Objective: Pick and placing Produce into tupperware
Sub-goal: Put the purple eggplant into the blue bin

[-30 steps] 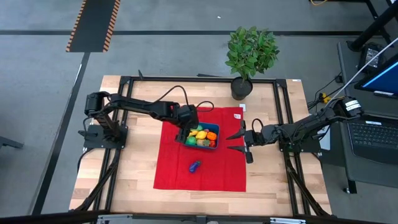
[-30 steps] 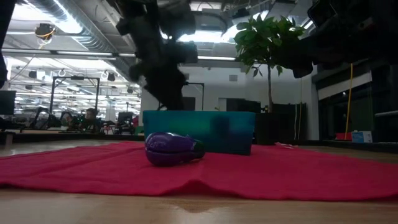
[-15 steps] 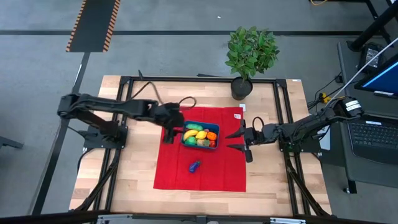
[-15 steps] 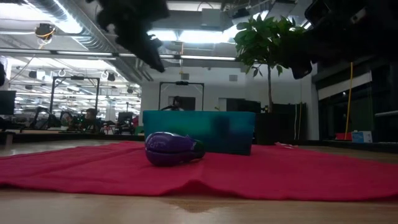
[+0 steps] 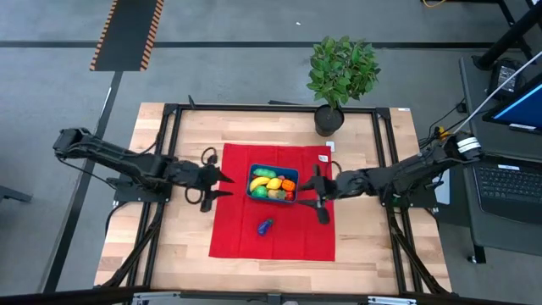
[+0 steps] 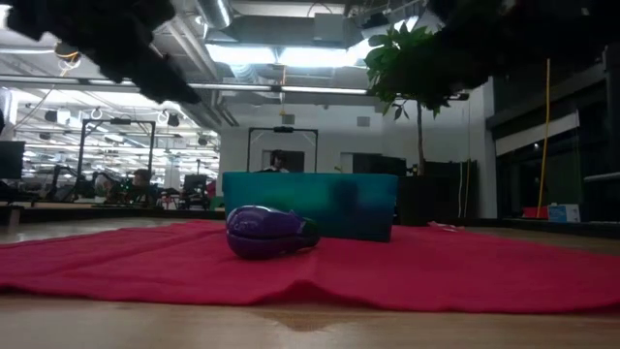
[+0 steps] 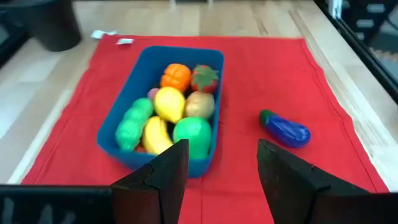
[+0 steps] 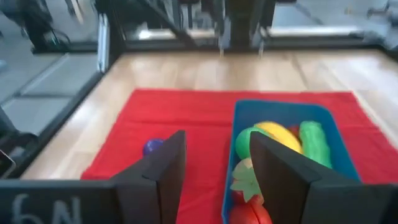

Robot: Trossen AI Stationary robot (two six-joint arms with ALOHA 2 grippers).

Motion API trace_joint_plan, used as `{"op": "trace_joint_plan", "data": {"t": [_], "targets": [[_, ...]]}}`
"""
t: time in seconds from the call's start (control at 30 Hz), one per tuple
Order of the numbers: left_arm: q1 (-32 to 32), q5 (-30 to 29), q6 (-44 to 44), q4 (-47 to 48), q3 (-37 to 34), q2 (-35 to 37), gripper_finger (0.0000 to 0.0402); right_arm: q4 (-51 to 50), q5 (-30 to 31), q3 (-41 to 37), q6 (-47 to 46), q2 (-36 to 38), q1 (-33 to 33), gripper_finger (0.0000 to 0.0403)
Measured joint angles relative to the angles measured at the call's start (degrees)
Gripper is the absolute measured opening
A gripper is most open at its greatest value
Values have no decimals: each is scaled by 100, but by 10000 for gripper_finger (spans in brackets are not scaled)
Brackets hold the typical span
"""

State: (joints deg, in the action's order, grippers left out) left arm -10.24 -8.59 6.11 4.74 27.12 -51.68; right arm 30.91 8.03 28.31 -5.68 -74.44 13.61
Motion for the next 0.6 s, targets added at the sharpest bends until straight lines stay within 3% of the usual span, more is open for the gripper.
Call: {"op": "trace_joint_plan", "data": {"t": [0.4, 0.6], "targets": [[-1255, -1276, 432, -104, -937, 1479, 179, -3230, -71, 3055, -13, -1799, 140, 179], [-1824, -1655, 816, -99, -1236, 1815, 179, -4543, -72, 4536, 69, -2823, 133, 200]]}}
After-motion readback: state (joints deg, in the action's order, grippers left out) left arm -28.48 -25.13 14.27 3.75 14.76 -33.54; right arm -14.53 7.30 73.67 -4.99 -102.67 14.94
